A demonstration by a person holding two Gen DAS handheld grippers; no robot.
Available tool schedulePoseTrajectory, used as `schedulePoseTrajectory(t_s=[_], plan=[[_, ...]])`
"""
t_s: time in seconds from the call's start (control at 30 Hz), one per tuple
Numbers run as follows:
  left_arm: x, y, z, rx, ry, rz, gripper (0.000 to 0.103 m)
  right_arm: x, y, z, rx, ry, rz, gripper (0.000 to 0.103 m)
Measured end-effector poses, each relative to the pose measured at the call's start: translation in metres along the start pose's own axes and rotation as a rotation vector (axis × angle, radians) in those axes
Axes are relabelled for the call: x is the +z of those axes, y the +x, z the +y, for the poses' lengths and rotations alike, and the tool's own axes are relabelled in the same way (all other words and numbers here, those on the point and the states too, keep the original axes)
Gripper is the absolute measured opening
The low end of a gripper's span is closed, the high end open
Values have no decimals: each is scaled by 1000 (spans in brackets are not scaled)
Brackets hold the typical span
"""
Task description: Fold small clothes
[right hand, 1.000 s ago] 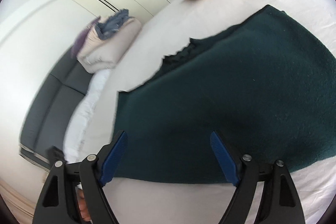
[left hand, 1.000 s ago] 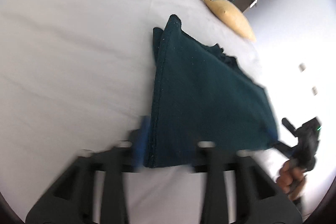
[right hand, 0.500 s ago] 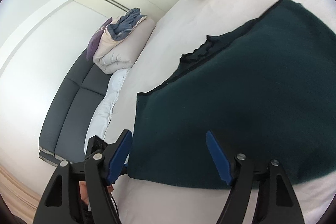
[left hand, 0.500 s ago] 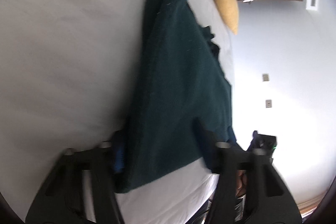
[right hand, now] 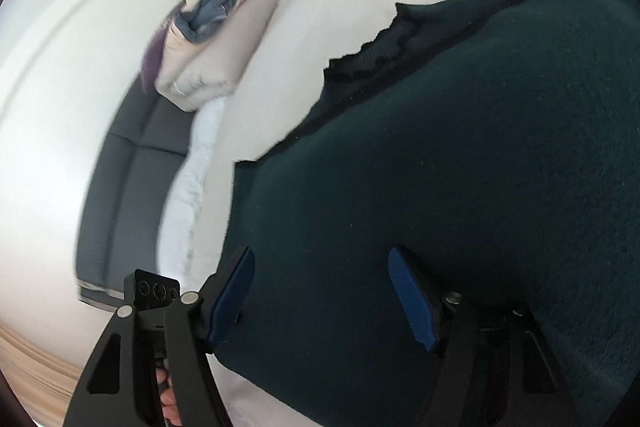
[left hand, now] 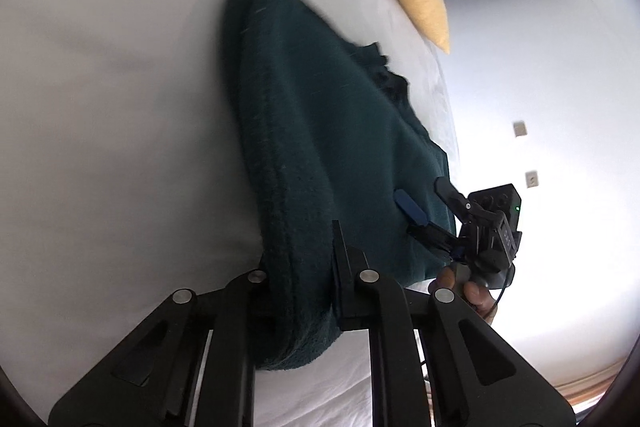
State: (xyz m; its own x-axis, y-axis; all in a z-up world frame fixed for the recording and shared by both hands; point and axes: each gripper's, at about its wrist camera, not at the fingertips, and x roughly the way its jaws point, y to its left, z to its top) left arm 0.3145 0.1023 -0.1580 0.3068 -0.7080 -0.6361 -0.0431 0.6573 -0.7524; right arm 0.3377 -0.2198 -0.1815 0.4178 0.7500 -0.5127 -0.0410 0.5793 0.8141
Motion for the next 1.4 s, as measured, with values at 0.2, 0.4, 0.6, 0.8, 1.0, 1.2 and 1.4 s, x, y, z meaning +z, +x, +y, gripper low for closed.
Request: schedulePoseTrajectory(t_s=[0.2,0.4,0.6,0.8,1.0,1.2,1.4], plan=[[11,21,-104,37,181,-12,11,5,-25,-8,123,11,4,73],[-5,120,-170,95,318,89,11,42,-70,-36,253,104,-59,81],[-42,175,-178,199,414,123,11,65,-71,-58,234,142,-3,77],[-52,175,-196,296,510,85,12,76,-60,-39,102,82,24,68],[-61,173,-202,321,532,66,12,82,-52,-29,-57,3,61,23],[-68,167,-220,274,554,70,12,90,-73,-21,-125,-81,53,14],[-77,176,-257,219,598,87,12,111,-115,-26,-159,-105,42,14]])
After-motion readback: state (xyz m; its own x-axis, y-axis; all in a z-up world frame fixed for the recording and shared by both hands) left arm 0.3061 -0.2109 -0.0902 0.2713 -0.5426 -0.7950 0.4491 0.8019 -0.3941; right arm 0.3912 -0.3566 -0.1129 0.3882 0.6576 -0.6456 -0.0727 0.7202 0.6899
